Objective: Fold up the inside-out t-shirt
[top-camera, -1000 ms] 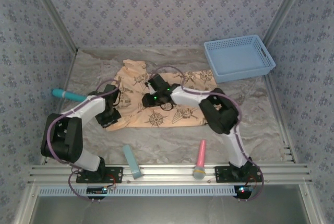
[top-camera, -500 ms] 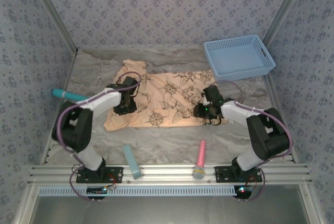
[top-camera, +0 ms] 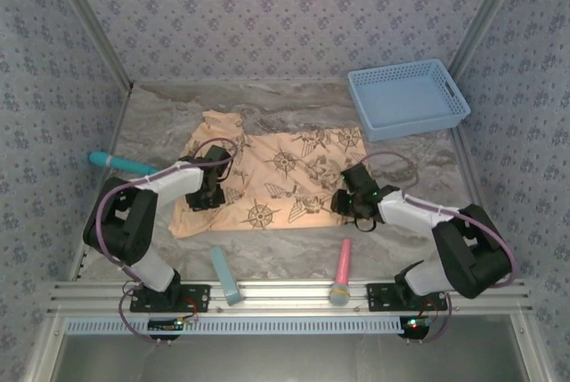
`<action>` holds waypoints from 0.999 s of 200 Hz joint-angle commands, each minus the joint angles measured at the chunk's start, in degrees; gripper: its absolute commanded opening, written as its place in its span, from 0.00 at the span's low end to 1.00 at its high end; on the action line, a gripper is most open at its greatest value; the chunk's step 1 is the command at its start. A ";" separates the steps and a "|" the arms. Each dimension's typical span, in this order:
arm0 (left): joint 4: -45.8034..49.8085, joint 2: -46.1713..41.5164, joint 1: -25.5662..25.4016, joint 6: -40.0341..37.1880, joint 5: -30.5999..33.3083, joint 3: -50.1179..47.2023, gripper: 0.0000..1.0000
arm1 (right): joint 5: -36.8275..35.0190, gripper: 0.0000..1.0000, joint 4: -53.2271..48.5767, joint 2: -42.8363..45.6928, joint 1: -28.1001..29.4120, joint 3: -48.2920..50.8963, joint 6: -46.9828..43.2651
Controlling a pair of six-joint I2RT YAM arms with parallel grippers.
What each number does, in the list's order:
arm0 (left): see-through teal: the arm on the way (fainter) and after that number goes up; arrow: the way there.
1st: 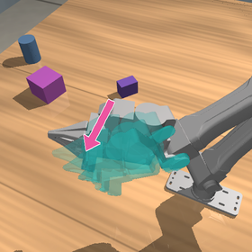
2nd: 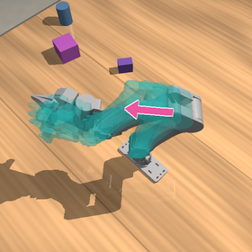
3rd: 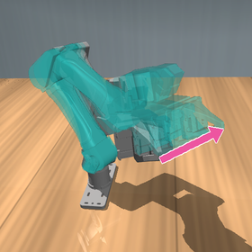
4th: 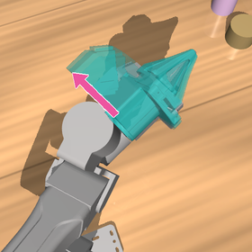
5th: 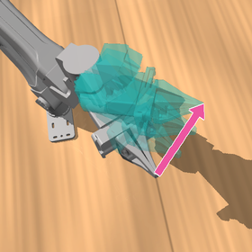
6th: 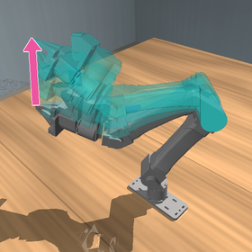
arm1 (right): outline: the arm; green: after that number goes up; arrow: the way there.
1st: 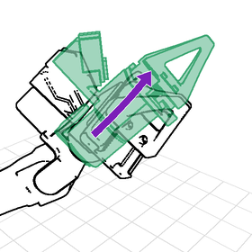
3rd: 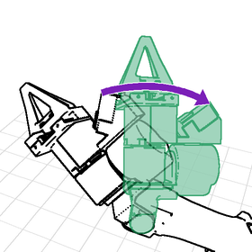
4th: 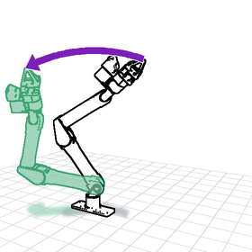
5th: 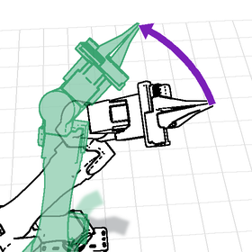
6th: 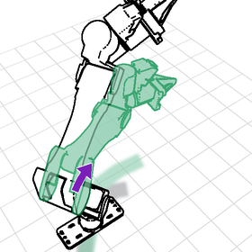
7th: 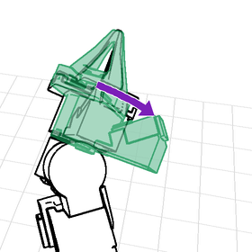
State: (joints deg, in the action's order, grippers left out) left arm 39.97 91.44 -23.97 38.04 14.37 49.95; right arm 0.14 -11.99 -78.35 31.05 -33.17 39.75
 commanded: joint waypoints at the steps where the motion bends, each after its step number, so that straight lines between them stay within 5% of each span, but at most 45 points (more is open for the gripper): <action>1: 7.78 -3.42 0.74 0.20 -0.44 -0.93 0.30 | -4.51 0.37 -11.60 4.49 2.57 2.50 7.19; 49: 11.66 -7.22 4.61 -6.46 -3.36 12.78 0.47 | -6.66 0.48 -8.19 9.64 -3.83 -5.26 -6.42; 81: 8.68 -2.79 5.67 -14.76 -7.59 26.64 0.82 | -8.94 0.51 -5.30 1.08 -10.37 -15.37 -17.99; 106: 7.59 6.18 6.27 -21.37 -9.82 37.86 0.97 | -8.43 0.51 -5.15 -6.89 -13.28 -23.32 -24.69; 154: 3.47 21.12 9.41 -27.58 -17.63 50.36 1.00 | -1.91 0.51 -7.99 -19.08 -18.01 -34.00 -32.42; 200: 4.83 34.37 15.26 -27.76 -24.76 63.47 1.00 | -4.40 0.52 -18.11 -29.03 -17.71 -46.04 -33.61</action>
State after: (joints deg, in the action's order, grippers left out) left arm 43.66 120.97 -11.33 12.36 -5.19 104.88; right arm -3.73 -22.83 -104.40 12.69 -74.41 8.51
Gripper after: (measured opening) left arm 0.997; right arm 0.519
